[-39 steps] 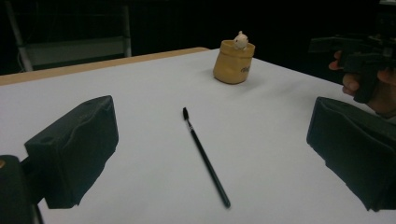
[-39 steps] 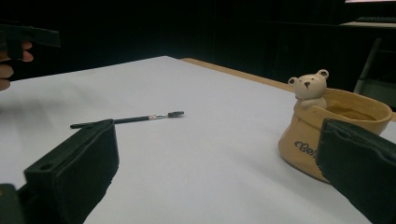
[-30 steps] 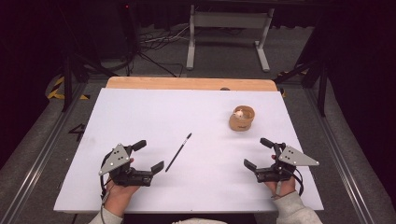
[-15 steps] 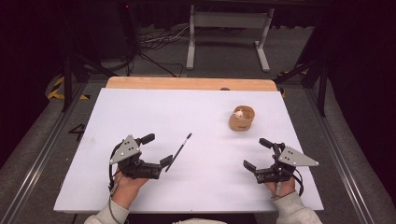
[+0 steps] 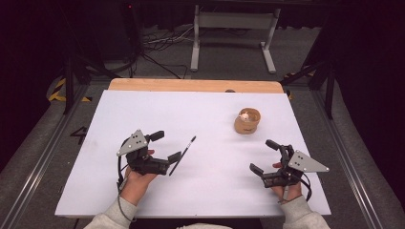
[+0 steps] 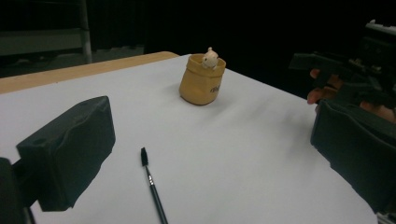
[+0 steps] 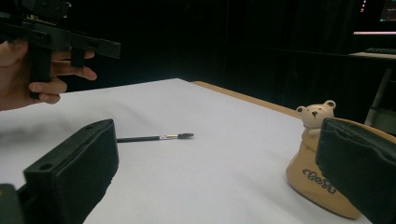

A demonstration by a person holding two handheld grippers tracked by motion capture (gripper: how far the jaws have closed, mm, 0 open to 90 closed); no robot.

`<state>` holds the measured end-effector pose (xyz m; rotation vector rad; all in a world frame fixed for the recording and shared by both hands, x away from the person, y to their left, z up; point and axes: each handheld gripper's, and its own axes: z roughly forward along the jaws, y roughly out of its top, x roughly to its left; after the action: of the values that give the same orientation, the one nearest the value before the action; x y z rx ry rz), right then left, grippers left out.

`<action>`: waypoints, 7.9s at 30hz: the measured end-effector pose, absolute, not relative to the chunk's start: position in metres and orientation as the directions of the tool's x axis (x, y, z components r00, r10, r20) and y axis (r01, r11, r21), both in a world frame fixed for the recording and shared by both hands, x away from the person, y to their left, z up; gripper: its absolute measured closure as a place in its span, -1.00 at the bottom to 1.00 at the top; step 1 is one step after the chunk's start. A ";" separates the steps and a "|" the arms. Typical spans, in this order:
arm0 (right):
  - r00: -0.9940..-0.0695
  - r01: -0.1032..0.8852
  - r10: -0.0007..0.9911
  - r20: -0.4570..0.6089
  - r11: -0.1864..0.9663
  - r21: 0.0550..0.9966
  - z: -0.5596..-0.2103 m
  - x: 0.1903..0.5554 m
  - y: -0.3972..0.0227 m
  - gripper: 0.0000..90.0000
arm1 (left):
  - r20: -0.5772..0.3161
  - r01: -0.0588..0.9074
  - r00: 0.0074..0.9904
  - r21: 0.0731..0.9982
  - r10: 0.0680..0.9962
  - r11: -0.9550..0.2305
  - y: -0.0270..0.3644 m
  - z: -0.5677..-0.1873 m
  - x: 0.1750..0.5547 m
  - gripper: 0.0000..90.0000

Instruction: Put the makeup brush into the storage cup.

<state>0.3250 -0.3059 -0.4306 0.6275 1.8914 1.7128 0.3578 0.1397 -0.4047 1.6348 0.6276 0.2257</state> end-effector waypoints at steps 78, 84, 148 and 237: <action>-0.774 0.057 0.633 -0.029 0.114 0.992 -0.432 0.329 -0.307 -0.99 | 0.022 0.601 0.768 0.319 0.639 -0.733 0.062 -0.379 0.413 -0.45; -0.775 0.055 0.632 -0.029 0.113 0.992 -0.432 0.329 -0.307 -0.99 | 0.002 0.615 0.762 0.315 0.648 -0.723 0.064 -0.384 0.418 -0.44; -0.777 0.070 0.629 -0.012 0.105 0.992 -0.433 0.330 -0.306 -0.99 | -0.042 0.607 0.788 0.214 0.614 -0.765 0.057 -0.423 0.424 0.62; -0.777 0.084 0.629 -0.011 0.120 0.989 -0.434 0.331 -0.304 -0.98 | -0.132 0.188 0.920 0.975 0.368 -0.120 0.111 -0.401 0.361 0.89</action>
<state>0.3306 -0.3042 -0.4345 0.6887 1.9749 1.6986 0.3614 0.1113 -0.4006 1.7013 0.4264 0.1615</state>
